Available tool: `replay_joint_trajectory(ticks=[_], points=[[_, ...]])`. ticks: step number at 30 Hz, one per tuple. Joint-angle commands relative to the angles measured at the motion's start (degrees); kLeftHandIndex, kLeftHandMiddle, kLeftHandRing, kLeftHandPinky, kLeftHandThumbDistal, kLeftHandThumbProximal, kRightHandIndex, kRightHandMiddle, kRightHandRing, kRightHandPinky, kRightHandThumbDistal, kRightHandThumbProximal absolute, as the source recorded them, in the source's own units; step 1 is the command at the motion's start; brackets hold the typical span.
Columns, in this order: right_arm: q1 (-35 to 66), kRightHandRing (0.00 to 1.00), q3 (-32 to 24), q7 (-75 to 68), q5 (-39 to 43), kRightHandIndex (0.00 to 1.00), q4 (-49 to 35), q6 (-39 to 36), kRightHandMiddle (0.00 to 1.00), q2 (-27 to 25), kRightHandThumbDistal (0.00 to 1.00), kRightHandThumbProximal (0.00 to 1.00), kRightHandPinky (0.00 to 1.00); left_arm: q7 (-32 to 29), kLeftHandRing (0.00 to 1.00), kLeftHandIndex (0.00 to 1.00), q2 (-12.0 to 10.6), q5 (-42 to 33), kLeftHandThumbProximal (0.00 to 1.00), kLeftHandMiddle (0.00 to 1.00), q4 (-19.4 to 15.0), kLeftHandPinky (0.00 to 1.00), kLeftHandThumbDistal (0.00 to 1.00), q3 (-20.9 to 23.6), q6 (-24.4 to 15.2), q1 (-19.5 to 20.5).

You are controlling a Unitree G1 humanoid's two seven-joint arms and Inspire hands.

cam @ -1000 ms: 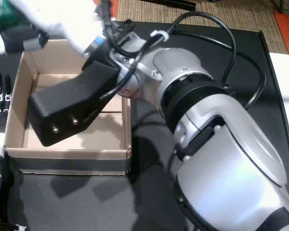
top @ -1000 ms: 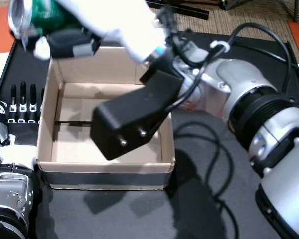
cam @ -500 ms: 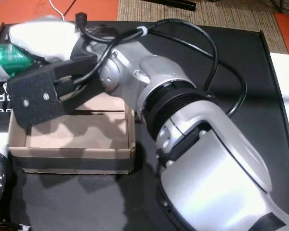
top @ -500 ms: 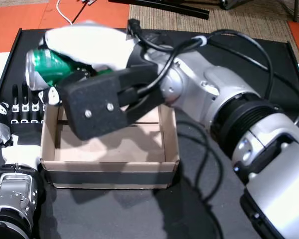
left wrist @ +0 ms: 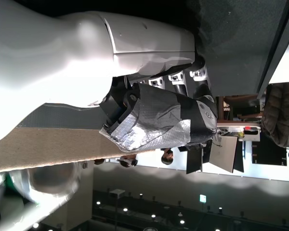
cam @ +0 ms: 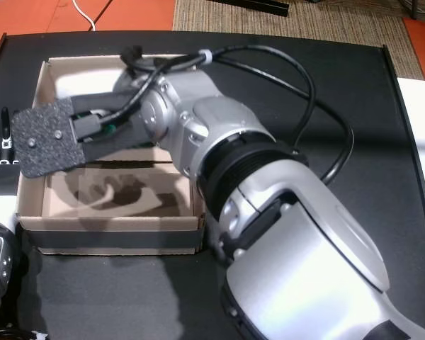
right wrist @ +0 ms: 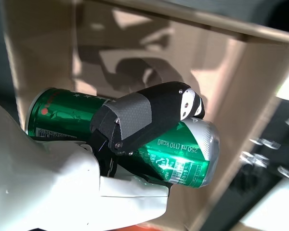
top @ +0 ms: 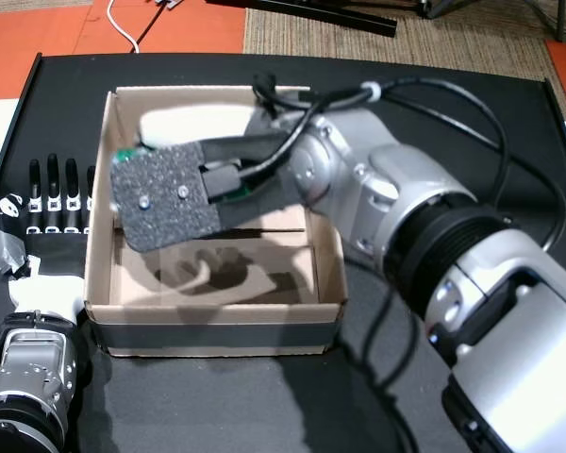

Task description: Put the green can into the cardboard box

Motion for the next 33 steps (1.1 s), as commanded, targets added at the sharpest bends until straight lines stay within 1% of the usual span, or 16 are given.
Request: replay_joint_trajectory(ticks=[1,4,5,6,7,8,9,11,13,17,19,21,24,29,32,33], points=[[0.0,0.21,1.0,0.3,-0.6,0.09,-0.1,0.6,0.12,-0.1,0.2,0.36,0.26,1.5,0.66,0.55,-0.9,0.5,0.54,0.54,1.7,0.77,0.0,-0.4,0.2,2.6],[-0.2,0.16,1.2,0.9,-0.7,0.06,-0.2,1.1,0.08,-0.4,0.25,0.35,0.2,1.4,0.64,0.53,-0.9,0.4,0.53,0.53,1.8,0.73,0.0,-0.3,0.3,2.6],[-0.1,0.17,0.9,0.8,-0.3,0.04,-0.3,1.3,0.08,-0.4,0.3,0.38,0.23,1.3,0.63,0.53,-0.9,0.5,0.52,0.53,1.8,0.72,0.0,-0.3,0.3,2.7],[-0.2,0.22,0.6,0.8,0.0,0.09,-0.3,1.2,0.13,-0.5,0.34,0.42,0.29,1.2,0.63,0.53,-0.9,0.4,0.52,0.53,1.8,0.71,0.0,-0.3,0.4,2.7],[-0.3,0.37,0.2,1.4,0.5,0.18,-0.4,0.9,0.25,-0.7,0.43,0.49,0.46,1.8,0.63,0.53,-0.9,0.5,0.5,0.53,1.8,0.73,0.0,-0.3,0.3,2.6],[-0.4,0.48,-0.2,2.3,0.9,0.26,-0.4,0.6,0.34,-0.9,0.5,0.54,0.58,2.1,0.63,0.52,-0.9,0.5,0.49,0.53,1.8,0.73,0.0,-0.3,0.3,2.6],[-0.6,0.58,-0.2,3.3,1.0,0.38,-0.4,0.3,0.46,-1.1,0.63,0.6,0.71,2.0,0.64,0.54,-0.8,0.4,0.5,0.53,1.8,0.75,0.0,-0.3,0.6,2.6],[-1.0,0.77,0.3,4.4,0.6,0.66,-0.4,-0.6,0.69,-1.5,0.73,0.68,0.84,1.8,0.65,0.56,-0.8,0.2,0.5,0.54,1.8,0.79,0.0,-0.1,0.9,2.5],[-1.0,0.86,0.5,4.5,0.4,0.8,-0.5,-1.7,0.8,-1.8,0.79,0.74,0.91,1.9,0.68,0.57,-0.9,0.1,0.5,0.56,1.8,0.79,0.0,0.0,0.7,2.4],[-0.9,0.84,0.2,3.8,0.6,0.79,-0.6,-3.5,0.77,-2.3,0.89,0.82,0.91,1.5,0.66,0.55,-0.9,0.3,0.5,0.55,1.8,0.75,0.0,-0.1,0.8,2.6],[-1.0,0.83,0.1,3.6,0.7,0.78,-0.5,-3.9,0.76,-2.4,0.88,0.83,0.91,2.0,0.66,0.55,-0.9,0.6,0.51,0.54,1.8,0.74,0.0,-0.4,0.5,2.5],[-1.1,0.81,-0.2,3.2,1.0,0.77,-0.6,-4.2,0.75,-2.4,0.83,0.8,0.9,3.3,0.64,0.53,-0.9,0.6,0.51,0.52,1.7,0.72,0.0,-0.5,0.2,2.1],[-1.1,0.79,-0.4,2.3,1.2,0.75,-0.6,-5.3,0.74,-2.6,0.85,0.81,0.88,3.2,0.64,0.53,-1.0,0.5,0.51,0.53,1.7,0.72,0.0,-0.4,0.0,2.1],[-1.2,0.82,-0.6,1.4,1.0,0.78,-0.6,-6.0,0.78,-2.8,0.9,0.8,0.88,2.1,0.63,0.54,-1.0,0.6,0.5,0.53,1.8,0.72,0.0,-0.4,0.0,2.4],[-1.1,0.87,-1.4,1.3,1.5,0.8,-0.6,-5.8,0.82,-2.7,0.98,0.77,0.97,2.3,0.62,0.53,-0.9,0.7,0.51,0.53,1.8,0.73,0.0,-0.5,0.0,2.3],[-1.0,0.92,-2.1,1.5,2.2,0.82,-0.6,-5.6,0.87,-2.7,0.99,0.73,0.99,2.4,0.62,0.53,-0.9,0.7,0.51,0.52,1.8,0.72,0.0,-0.5,0.0,2.3]])
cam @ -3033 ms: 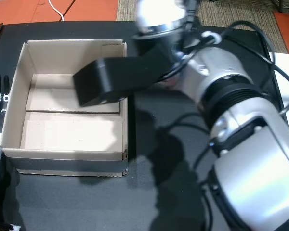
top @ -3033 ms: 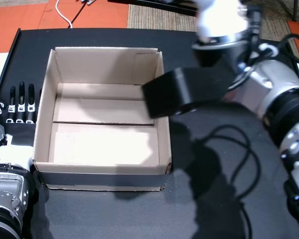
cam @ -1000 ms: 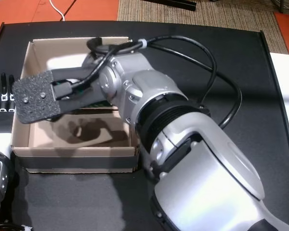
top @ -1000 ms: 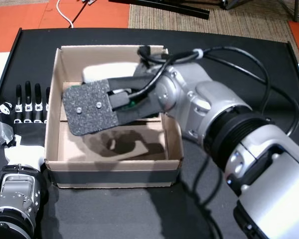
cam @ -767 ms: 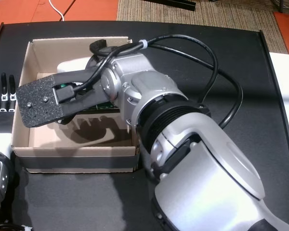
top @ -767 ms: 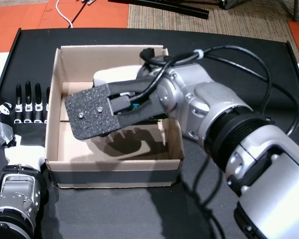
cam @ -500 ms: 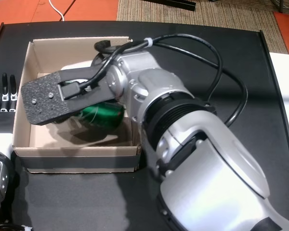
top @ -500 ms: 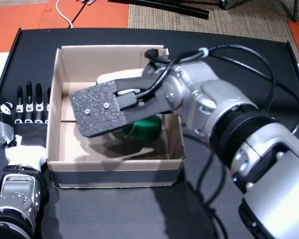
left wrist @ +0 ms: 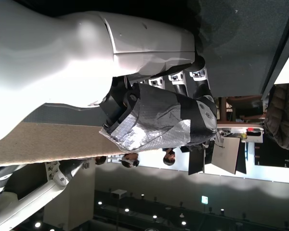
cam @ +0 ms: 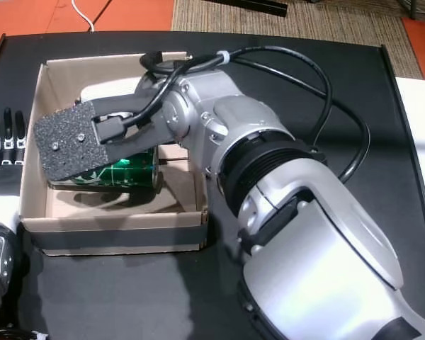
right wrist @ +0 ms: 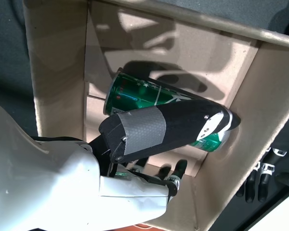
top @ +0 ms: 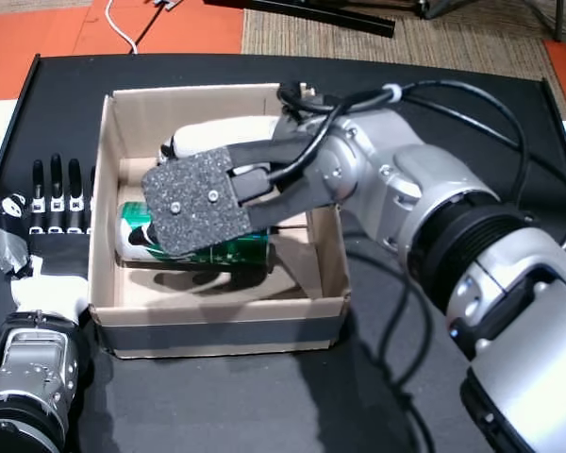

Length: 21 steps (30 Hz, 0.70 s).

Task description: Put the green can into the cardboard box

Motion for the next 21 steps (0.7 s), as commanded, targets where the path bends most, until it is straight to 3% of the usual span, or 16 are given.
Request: replay_joint_trajectory(ticks=[1,3,5,7,10,12,14,15,17,21], points=[[-0.6,0.98,-2.2,-0.5,2.5,0.83,-0.4,0.0,0.92,0.0,0.99,0.69,1.0,1.9,0.63,0.52,-0.8,0.6,0.51,0.53,1.8,0.72,0.0,-0.3,0.0,2.5],[-0.1,1.0,-3.3,-3.1,3.3,0.79,-0.6,-0.6,0.94,0.0,0.94,0.67,1.0,2.1,0.62,0.51,-0.9,0.5,0.5,0.52,1.7,0.69,0.0,-0.2,-0.1,2.4],[0.2,1.0,-3.6,-6.6,3.5,0.73,-0.9,-2.4,0.91,-0.3,0.99,0.72,1.0,2.6,0.62,0.52,-0.8,0.2,0.49,0.53,1.8,0.67,0.0,0.0,0.0,2.3],[0.0,1.0,-3.4,-11.1,3.0,0.68,-1.3,-5.1,0.9,-0.9,0.86,0.71,1.0,3.1,0.6,0.53,-0.7,0.1,0.5,0.52,1.8,0.69,0.0,0.1,0.3,2.2],[-0.9,1.0,-3.3,-16.4,2.7,0.72,-1.8,-8.0,0.91,-1.6,0.78,0.65,1.0,1.6,0.68,0.57,-0.6,0.2,0.51,0.57,1.7,0.75,0.0,0.1,0.5,2.5],[-1.5,1.0,-3.5,-19.3,2.8,0.76,-2.3,-9.8,0.93,-2.2,0.79,0.65,1.0,1.5,0.69,0.57,-0.6,0.3,0.51,0.58,1.7,0.74,0.0,0.0,0.3,2.7],[-1.8,1.0,-3.8,-23.4,2.9,0.81,-2.9,-12.7,0.92,-3.0,0.82,0.58,1.0,1.3,0.67,0.57,-0.6,0.4,0.5,0.57,1.7,0.73,0.0,0.0,0.3,2.6],[-1.7,0.99,-3.6,-26.7,2.5,0.81,-3.2,-14.1,0.91,-3.5,0.85,0.59,1.0,1.1,0.66,0.56,-0.5,0.3,0.5,0.56,1.7,0.74,0.0,0.0,0.4,2.7],[-1.7,0.99,-2.8,-32.9,1.1,0.84,-3.5,-16.3,0.92,-4.4,0.86,0.71,1.0,1.9,0.64,0.53,-0.3,0.4,0.5,0.53,1.7,0.76,0.0,-0.1,0.5,2.4],[-1.9,0.97,-0.7,-46.5,-2.3,0.88,-4.2,-20.1,0.93,-6.8,0.84,0.69,1.0,2.4,0.64,0.56,-0.2,0.5,0.53,0.55,1.7,0.74,0.0,-0.2,0.5,2.3]])
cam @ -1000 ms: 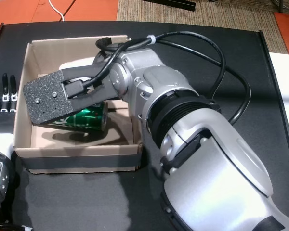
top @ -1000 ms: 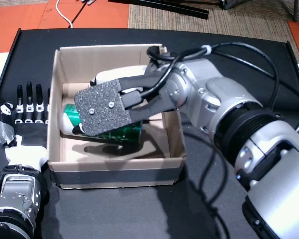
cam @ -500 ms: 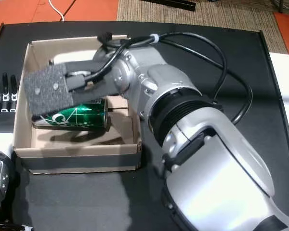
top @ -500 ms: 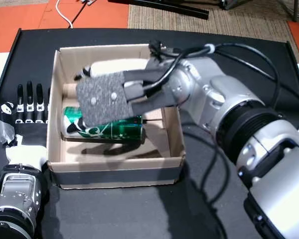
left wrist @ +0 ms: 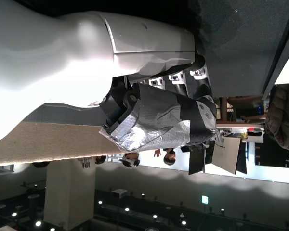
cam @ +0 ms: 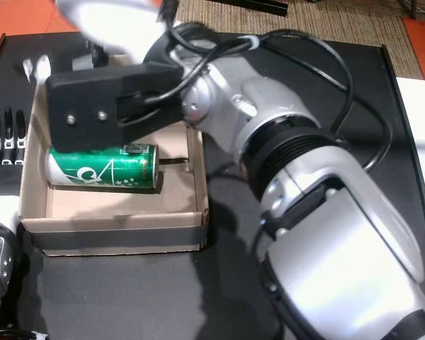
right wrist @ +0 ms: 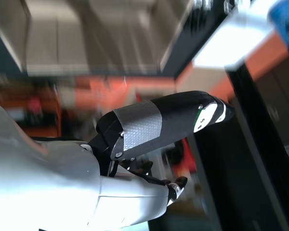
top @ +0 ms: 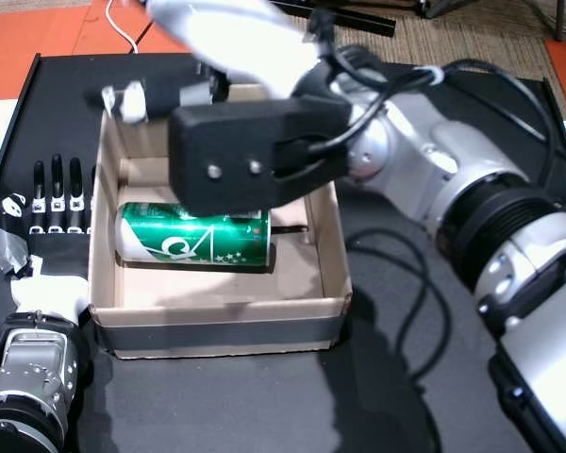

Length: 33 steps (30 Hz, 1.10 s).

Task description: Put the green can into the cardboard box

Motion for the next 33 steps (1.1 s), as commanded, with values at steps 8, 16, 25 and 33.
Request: replay_joint_trajectory(ticks=[8,16,25,33], points=[[-2.5,0.93,2.8,-17.1,-4.8,0.86,-2.0,-5.1,0.9,-8.6,0.89,0.72,0.98,0.8,0.68,0.56,-0.3,1.0,0.56,0.56,1.7,0.78,0.0,-1.2,-0.5,2.6],[-0.8,0.92,0.3,-25.4,-3.5,0.88,-4.1,-7.4,0.9,-17.0,0.9,0.62,0.95,1.9,0.67,0.55,0.4,0.2,0.5,0.56,1.7,0.82,0.0,-0.8,0.6,2.7],[7.9,0.88,-4.5,-34.6,-3.1,0.71,-11.6,-9.7,0.79,-29.3,0.87,0.59,0.92,1.4,0.64,0.54,0.5,0.6,0.5,0.54,1.7,0.79,0.01,-1.3,0.2,3.2],[26.5,0.88,-14.3,-26.7,7.1,0.75,-25.7,-16.7,0.84,-36.5,0.85,0.59,0.96,0.8,0.65,0.54,1.0,1.0,0.51,0.54,1.7,0.75,0.0,-1.8,0.5,3.9]])
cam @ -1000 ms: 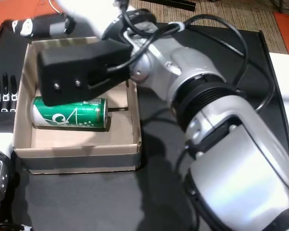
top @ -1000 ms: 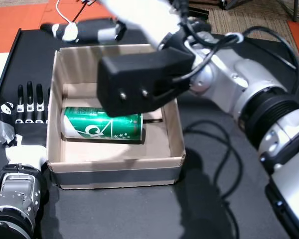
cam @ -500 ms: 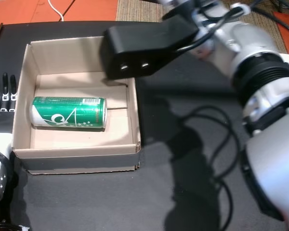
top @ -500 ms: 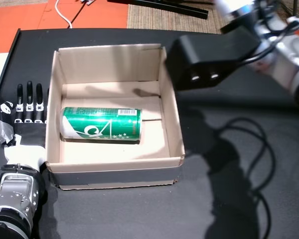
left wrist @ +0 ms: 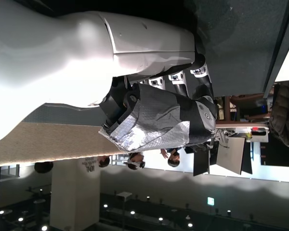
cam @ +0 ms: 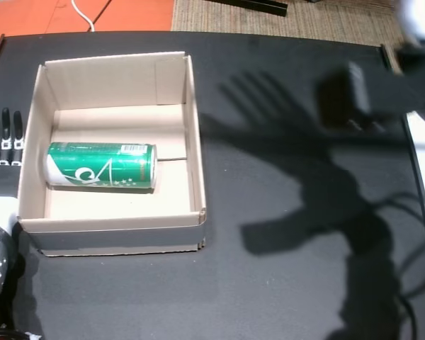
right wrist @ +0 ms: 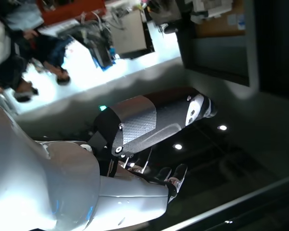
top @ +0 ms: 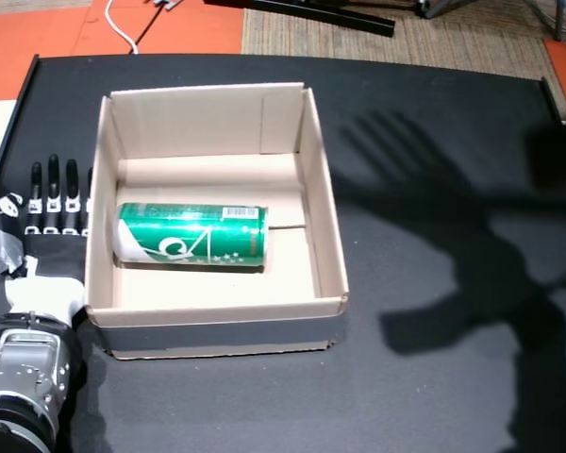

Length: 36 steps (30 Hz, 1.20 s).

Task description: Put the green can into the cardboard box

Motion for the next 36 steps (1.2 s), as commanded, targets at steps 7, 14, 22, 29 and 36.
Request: replay_joint_trajectory(ticks=[7,14,22,29,36], points=[[26.1,0.95,-12.5,19.3,21.0,0.81,-20.3,-6.2,0.9,0.1,0.82,0.61,0.99,2.4,0.65,0.54,-0.3,0.5,0.53,0.55,1.5,0.76,0.0,0.0,-0.1,2.9],[40.1,0.93,-19.5,22.7,20.3,0.78,-27.4,-4.6,0.88,6.8,0.77,0.59,0.97,2.3,0.65,0.53,-0.3,0.7,0.48,0.54,1.5,0.73,0.0,-0.1,0.3,2.9],[47.7,0.91,-20.6,22.5,15.1,0.8,-17.8,-9.0,0.87,10.7,0.88,0.63,1.0,2.9,0.64,0.52,-0.4,0.6,0.47,0.53,1.5,0.75,0.0,-0.1,0.1,2.7],[50.7,0.91,-19.6,23.1,15.9,0.79,-7.3,-15.5,0.88,14.8,0.94,0.61,0.99,2.8,0.63,0.51,0.0,0.9,0.51,0.53,1.5,0.74,0.0,-0.4,-0.1,2.7],[49.3,0.9,-17.6,14.2,9.7,0.73,8.0,-20.7,0.85,19.8,0.91,0.5,1.0,2.4,0.62,0.5,0.6,0.7,0.51,0.52,1.5,0.7,0.0,-0.3,0.5,2.7]])
